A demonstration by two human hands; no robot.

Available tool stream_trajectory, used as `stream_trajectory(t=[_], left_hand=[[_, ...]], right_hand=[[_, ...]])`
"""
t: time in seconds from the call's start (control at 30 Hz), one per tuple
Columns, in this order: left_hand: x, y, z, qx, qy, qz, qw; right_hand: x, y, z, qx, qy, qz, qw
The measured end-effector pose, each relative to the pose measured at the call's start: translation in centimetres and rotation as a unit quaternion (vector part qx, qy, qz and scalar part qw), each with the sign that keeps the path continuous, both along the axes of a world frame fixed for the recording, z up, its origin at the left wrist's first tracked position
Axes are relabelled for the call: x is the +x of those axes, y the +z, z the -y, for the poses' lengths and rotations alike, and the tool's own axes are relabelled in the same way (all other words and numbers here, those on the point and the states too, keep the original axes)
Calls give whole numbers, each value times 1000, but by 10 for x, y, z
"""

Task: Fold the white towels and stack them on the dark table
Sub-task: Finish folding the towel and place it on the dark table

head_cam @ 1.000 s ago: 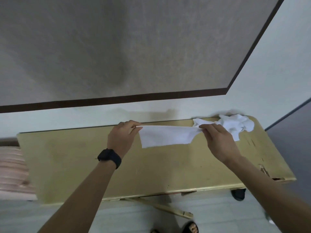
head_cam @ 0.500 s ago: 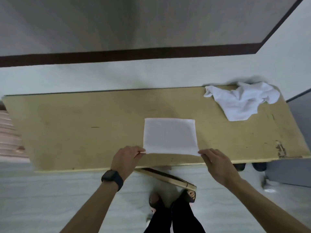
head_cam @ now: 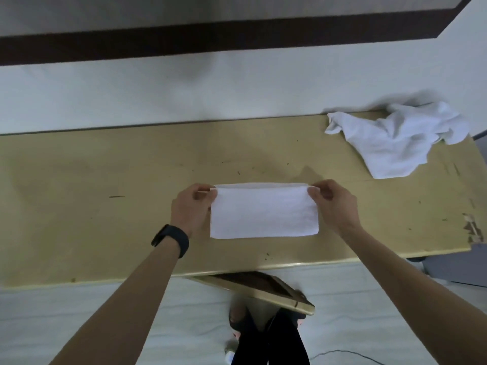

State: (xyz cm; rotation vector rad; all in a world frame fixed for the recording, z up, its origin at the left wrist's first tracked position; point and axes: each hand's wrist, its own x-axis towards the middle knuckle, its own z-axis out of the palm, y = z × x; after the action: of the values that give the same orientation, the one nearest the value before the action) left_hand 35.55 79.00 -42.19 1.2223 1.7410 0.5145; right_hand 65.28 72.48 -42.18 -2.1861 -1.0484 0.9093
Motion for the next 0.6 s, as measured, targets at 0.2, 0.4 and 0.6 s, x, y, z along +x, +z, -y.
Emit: stream_trajectory(t=[0.2, 0.4, 0.6], left_hand=[[9, -14, -16, 10, 15, -40, 999], [11, -17, -20, 10, -7, -87, 996], [13, -21, -15, 28, -15, -106, 994]], right_hand=[[1, -14, -22, 3, -1, 17, 1000], [2, -20, -29, -11, 43, 78, 996], [-2, -28, -25, 7, 70, 122, 990]])
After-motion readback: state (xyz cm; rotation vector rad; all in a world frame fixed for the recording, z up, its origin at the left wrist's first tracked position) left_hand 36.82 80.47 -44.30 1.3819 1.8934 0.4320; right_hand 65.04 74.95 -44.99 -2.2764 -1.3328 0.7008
